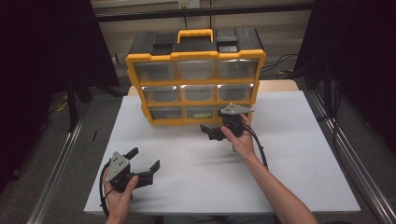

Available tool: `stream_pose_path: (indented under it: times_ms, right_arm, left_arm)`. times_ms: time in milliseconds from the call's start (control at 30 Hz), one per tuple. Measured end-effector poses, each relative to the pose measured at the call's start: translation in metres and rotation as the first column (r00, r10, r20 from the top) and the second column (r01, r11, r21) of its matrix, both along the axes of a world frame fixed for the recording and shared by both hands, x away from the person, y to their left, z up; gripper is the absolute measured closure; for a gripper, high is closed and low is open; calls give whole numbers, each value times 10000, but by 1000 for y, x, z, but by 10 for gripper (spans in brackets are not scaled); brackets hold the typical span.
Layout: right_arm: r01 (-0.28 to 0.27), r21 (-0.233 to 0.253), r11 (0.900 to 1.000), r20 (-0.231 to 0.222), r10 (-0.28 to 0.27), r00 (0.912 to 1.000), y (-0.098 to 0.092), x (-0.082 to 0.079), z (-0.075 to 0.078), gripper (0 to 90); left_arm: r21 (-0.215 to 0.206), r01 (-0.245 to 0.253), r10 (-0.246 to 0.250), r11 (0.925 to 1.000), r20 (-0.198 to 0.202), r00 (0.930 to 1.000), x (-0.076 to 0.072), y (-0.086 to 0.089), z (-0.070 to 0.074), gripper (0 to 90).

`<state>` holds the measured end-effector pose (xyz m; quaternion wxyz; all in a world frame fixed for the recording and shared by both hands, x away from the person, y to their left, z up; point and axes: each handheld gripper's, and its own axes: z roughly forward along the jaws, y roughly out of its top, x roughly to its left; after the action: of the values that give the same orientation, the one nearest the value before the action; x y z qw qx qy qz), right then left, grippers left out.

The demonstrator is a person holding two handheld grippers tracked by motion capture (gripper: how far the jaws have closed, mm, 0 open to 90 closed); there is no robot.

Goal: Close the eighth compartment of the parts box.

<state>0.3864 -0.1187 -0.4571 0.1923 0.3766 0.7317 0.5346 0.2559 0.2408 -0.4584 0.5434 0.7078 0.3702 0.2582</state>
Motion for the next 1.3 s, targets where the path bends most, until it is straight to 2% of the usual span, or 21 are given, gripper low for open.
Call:
stream_pose_path:
  times_ms: [367,467,633,1200,1300]
  right_arm:
    - [199,-49,9998,377,-197,9991,-14,-10,6,16]
    - [358,-189,9992,454,-350,9984,-19,-11,8,14]
    - [526,-85,9986,565,-520,9970,-25,-15,10,12]
    - [1289,-195,9915,907,-1267,9878,-57,-36,14,10]
    - [1426,-161,9897,946,-1404,9856,-63,-40,16,11]
  left_arm:
    - [-16,9,-9,10000,-12,10000,0,-1,0,55]
    - [-51,18,-18,10000,13,10000,0,-1,0,55]
    - [26,9,-9,10000,20,10000,0,-1,0,55]
    - [-97,-44,44,9999,8,10000,0,-2,-1,55]
    - [-1,-48,48,10000,31,10000,0,-1,-1,56]
